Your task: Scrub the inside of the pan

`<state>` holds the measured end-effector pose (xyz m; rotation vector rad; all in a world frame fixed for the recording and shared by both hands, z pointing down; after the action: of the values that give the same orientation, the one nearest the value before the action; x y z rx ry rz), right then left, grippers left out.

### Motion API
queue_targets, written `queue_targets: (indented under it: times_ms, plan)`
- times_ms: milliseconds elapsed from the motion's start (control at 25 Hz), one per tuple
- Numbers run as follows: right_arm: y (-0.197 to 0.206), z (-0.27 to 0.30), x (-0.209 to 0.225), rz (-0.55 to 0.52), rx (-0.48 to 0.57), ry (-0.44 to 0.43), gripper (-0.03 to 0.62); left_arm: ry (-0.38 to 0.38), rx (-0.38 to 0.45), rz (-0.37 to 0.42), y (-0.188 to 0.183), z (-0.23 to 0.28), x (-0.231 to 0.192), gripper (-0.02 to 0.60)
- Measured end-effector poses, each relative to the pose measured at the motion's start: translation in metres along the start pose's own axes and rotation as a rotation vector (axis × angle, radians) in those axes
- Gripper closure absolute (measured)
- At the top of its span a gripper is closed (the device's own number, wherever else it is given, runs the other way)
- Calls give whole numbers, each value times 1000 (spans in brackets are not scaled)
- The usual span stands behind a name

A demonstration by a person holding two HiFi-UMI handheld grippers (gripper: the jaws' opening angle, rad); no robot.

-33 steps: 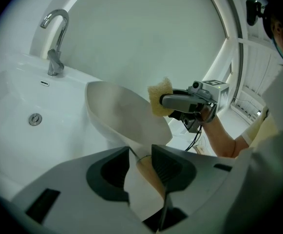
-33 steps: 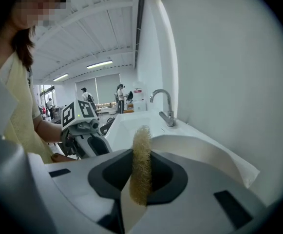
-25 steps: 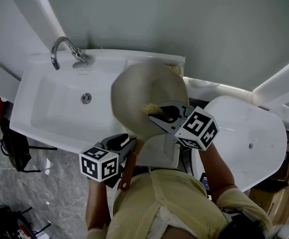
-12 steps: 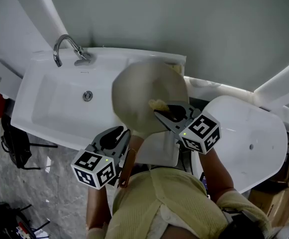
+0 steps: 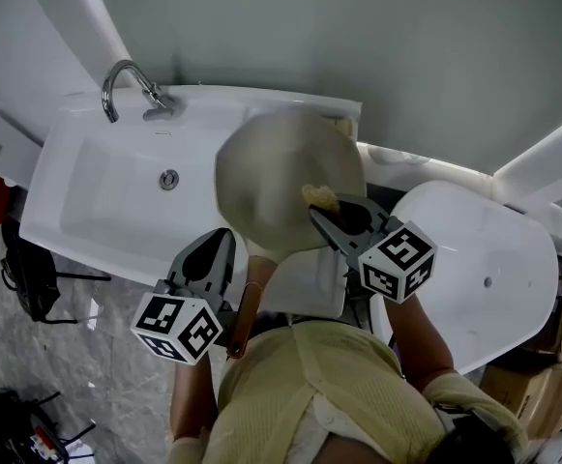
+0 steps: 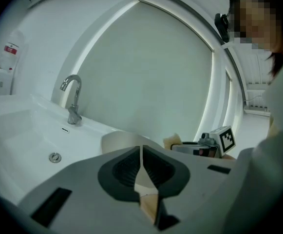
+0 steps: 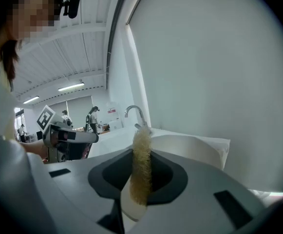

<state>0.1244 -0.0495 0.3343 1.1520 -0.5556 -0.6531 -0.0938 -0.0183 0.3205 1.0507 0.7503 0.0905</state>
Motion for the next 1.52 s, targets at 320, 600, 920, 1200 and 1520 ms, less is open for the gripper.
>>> queue_targets:
  times_ms: [320, 600, 920, 1200, 1520]
  plan:
    - [6, -4, 0, 51, 10, 13, 510, -80, -7, 19, 4, -2, -7, 509]
    - [8, -4, 0, 42, -3, 51, 513, -154, -4, 30, 5, -5, -16, 509]
    - [7, -4, 1, 37, -5, 81, 514, -166, -16, 50, 4, -5, -17, 509]
    - [6, -4, 2, 32, -7, 85, 514, -162, -20, 53, 4, -5, -16, 509]
    - [4, -3, 2, 22, -7, 91, 514, -137, -11, 66, 3, -7, -14, 509]
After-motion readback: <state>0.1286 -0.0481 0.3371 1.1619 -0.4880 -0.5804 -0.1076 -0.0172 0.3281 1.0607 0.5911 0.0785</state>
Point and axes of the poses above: the fingertips, and each gripper's own axes: z forward along the fingers, x to its right, y out of its underside, the point moved 6 cm from there along -z, backward along the fingers, and after that the axes turned 8 degrees about -z, right-handed, at the moved point
